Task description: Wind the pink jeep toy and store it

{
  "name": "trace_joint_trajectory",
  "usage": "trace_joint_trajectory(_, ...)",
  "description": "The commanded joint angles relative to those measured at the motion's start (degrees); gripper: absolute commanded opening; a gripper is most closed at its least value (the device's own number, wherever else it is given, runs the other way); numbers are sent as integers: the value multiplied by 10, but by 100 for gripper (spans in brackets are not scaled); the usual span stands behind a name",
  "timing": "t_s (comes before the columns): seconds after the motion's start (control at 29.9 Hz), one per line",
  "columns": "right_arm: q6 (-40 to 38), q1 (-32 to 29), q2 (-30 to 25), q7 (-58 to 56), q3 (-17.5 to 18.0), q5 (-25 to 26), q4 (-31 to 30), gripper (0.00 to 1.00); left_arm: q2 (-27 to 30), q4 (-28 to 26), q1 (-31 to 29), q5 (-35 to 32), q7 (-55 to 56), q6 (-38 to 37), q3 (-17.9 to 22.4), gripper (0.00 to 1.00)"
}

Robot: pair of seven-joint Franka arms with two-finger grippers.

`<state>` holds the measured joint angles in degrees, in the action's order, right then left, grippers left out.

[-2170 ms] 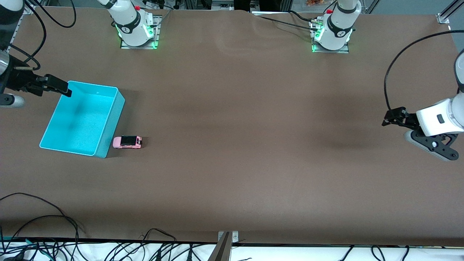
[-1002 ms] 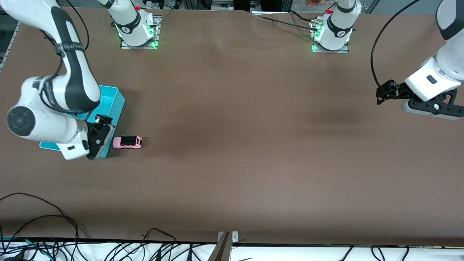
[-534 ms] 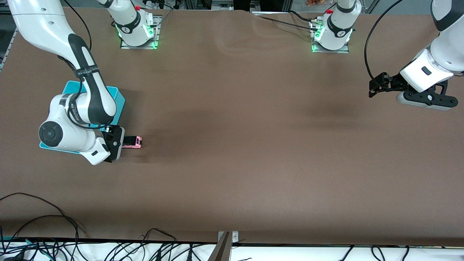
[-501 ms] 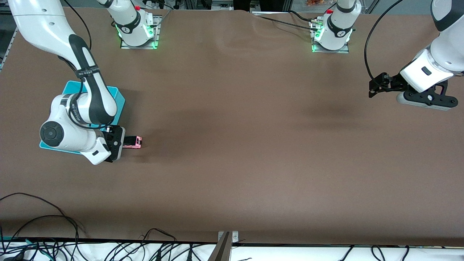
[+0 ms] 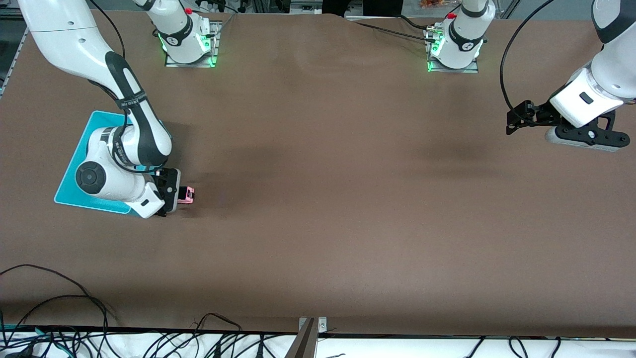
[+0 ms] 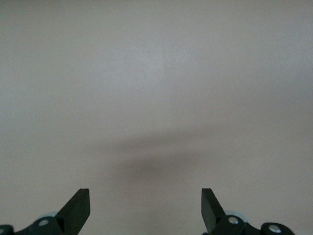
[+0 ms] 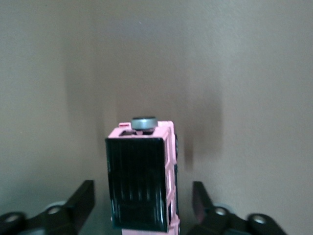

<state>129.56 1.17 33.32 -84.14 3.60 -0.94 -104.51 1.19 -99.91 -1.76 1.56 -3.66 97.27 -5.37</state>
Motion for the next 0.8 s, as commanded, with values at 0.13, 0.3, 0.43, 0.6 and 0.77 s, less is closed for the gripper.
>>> trace_joint_trajectory(0.13,10,-3,-20,-34,11,-6,-14,8,2,64,-25,2,4,-43,6,100)
trace_joint_trajectory(0.3,8,-1,-30,-36,12,-5,-9,7,2,71,-25,1,5,-45,6,100)
trace_joint_trajectory(0.43,7,1,-51,-29,34,-2,3,7,-1,76,-25,1,3,-45,6,100)
trace_joint_trajectory(0.6,-19,1,-87,-24,40,-2,11,7,-3,76,-25,1,2,-45,6,100)
trace_joint_trajectory(0.77,-86,-2,-128,-22,29,-6,20,7,-5,76,-21,-1,2,-45,3,100)
